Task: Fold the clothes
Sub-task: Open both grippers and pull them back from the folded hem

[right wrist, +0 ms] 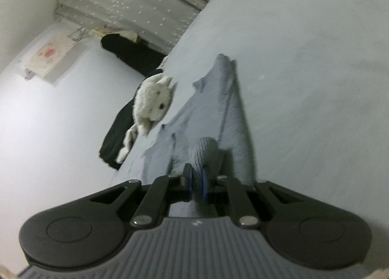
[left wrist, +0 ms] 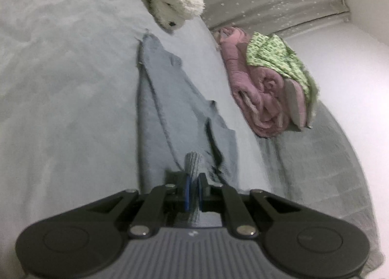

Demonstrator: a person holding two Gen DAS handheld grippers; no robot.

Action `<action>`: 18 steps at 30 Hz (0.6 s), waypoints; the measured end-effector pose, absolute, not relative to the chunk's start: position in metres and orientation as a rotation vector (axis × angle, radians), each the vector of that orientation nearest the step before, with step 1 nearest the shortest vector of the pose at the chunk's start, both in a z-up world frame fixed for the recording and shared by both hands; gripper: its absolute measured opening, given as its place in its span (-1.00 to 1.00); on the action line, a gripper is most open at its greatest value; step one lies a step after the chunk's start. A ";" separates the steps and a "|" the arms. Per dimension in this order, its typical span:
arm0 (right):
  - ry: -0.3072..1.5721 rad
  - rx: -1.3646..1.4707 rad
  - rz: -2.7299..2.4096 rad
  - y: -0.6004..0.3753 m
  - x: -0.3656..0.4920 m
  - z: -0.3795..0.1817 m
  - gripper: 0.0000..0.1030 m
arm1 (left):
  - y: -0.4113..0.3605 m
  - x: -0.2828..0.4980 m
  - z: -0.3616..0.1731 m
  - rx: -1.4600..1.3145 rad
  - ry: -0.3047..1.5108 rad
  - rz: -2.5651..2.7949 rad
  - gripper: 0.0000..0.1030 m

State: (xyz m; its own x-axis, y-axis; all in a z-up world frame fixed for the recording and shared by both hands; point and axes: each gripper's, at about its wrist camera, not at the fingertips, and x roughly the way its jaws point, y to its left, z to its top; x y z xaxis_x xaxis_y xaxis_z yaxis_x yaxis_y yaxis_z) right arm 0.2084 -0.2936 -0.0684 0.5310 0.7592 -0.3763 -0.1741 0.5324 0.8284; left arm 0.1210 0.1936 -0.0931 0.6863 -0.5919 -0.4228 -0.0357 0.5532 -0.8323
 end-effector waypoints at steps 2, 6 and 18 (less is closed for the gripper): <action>0.837 0.790 0.605 -0.293 0.208 -0.072 -0.79 | 0.192 0.122 -0.097 -0.897 0.775 -0.313 -0.88; 0.827 0.705 0.556 -0.286 0.203 -0.076 -0.79 | 0.178 0.123 -0.094 -0.781 0.770 -0.267 -0.87; 0.611 0.401 0.405 -0.272 0.151 -0.033 -0.16 | 0.147 0.094 -0.038 -0.439 0.587 -0.168 -0.57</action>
